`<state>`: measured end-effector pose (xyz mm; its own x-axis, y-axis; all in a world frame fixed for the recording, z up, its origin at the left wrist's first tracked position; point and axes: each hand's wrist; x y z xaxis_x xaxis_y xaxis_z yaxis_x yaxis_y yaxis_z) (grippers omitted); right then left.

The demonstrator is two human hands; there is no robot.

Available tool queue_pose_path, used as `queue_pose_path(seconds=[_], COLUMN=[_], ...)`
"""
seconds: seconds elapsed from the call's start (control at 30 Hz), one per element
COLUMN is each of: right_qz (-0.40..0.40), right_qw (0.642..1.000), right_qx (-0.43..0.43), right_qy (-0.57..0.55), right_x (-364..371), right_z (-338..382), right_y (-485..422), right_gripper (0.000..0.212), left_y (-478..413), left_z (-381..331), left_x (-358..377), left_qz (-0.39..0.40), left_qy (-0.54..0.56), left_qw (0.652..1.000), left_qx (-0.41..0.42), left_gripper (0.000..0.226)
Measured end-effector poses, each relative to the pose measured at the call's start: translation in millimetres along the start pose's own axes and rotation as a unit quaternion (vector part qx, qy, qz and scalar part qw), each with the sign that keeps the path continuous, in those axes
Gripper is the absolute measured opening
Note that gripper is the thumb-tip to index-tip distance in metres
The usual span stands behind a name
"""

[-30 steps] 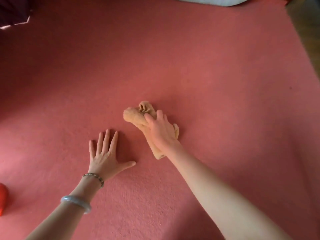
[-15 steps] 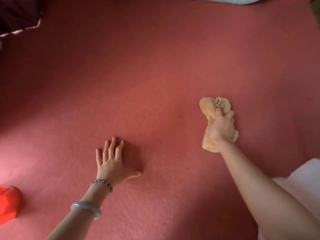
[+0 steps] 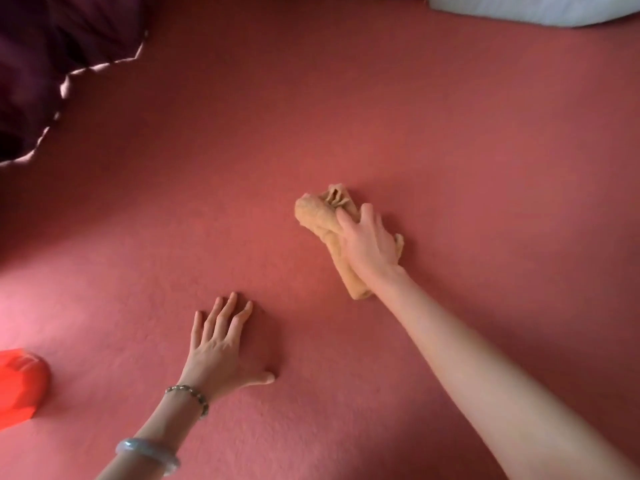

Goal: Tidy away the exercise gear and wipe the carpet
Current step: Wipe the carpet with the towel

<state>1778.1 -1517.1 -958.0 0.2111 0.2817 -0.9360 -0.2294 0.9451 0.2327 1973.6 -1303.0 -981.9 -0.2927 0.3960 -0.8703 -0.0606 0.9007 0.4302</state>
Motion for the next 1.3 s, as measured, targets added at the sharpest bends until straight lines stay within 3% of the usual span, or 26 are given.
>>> queue_pose_path(seconds=[0.2, 0.3, 0.43, 0.53, 0.63, 0.77, 0.87, 0.93, 1.03, 1.13, 1.3], right_qz=[-0.095, -0.108, -0.123, -0.121, -0.107, -0.073, 0.014, 0.042, 0.0, -0.064, -0.137], right_qw=[0.975, 0.953, 0.938, 0.941, 0.959, 0.989, 0.994, 0.991, 0.996, 0.997, 0.967], right_qx=[0.188, 0.275, 0.323, 0.316, 0.256, 0.065, -0.109, -0.127, -0.092, 0.036, 0.213], right_qy=[0.066, 0.068, 0.036, 0.003, -0.05, -0.108, -0.014, -0.019, -0.011, 0.013, 0.022], right_x=[-55.7, -77.3, -87.2, -76.4, -57.0, -31.6, -23.0, -30.8, -55.2, -88.7, -118.6], right_z=[-169.2, -225.7, -241.5, -205.0, -144.5, -39.8, 14.2, 9.0, -45.8, -131.0, -233.6], right_y=[-15.8, -18.4, -27.2, -45.4, -64.2, -67.6, -66.0, -78.4, -112.1, -152.5, -189.5], right_gripper=[0.031, 0.03, 0.028, 0.032, 0.036, 0.035, 0.033, 0.03, 0.028, 0.029, 0.03], left_y=[-12.4, -44.8, -103.9, -144.3, -163.7, -165.8, -168.4, -169.1, -169.4, -168.5, -167.1], left_z=[-15.2, -44.5, -83.9, -98.6, -101.8, -102.1, -107.7, -111.3, -111.5, -110.4, -113.7], left_x=[-1.6, -18.8, -48.9, -57.7, -53.0, -53.1, -57.0, -59.2, -60.1, -61.0, -64.5], left_qz=[-0.054, -0.083, -0.106, -0.075, -0.037, -0.013, 0.002, 0.021, 0.02, 0.013, 0.022], left_qy=[0.034, 0.05, 0.05, 0.062, 0.052, 0.042, 0.031, 0.024, 0.049, 0.059, 0.057], left_qw=[0.998, 0.995, 0.993, 0.995, 0.995, 0.995, 0.994, 0.992, 0.991, 0.991, 0.99], left_qx=[0.017, 0.016, 0.034, -0.023, -0.077, -0.09, -0.109, -0.123, -0.126, -0.122, -0.131], left_gripper=[0.126, 0.137, 0.133, 0.131, 0.133, 0.133, 0.131, 0.13, 0.131, 0.132, 0.133])
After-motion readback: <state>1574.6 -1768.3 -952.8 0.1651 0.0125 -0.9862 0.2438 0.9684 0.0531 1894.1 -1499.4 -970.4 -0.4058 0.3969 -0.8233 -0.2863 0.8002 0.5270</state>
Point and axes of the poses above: each hand's wrist, its own y-axis away from the middle knuckle, its own x-axis out of the palm, z = x × y, and after that the axes turned 8 degrees about x, right-handed
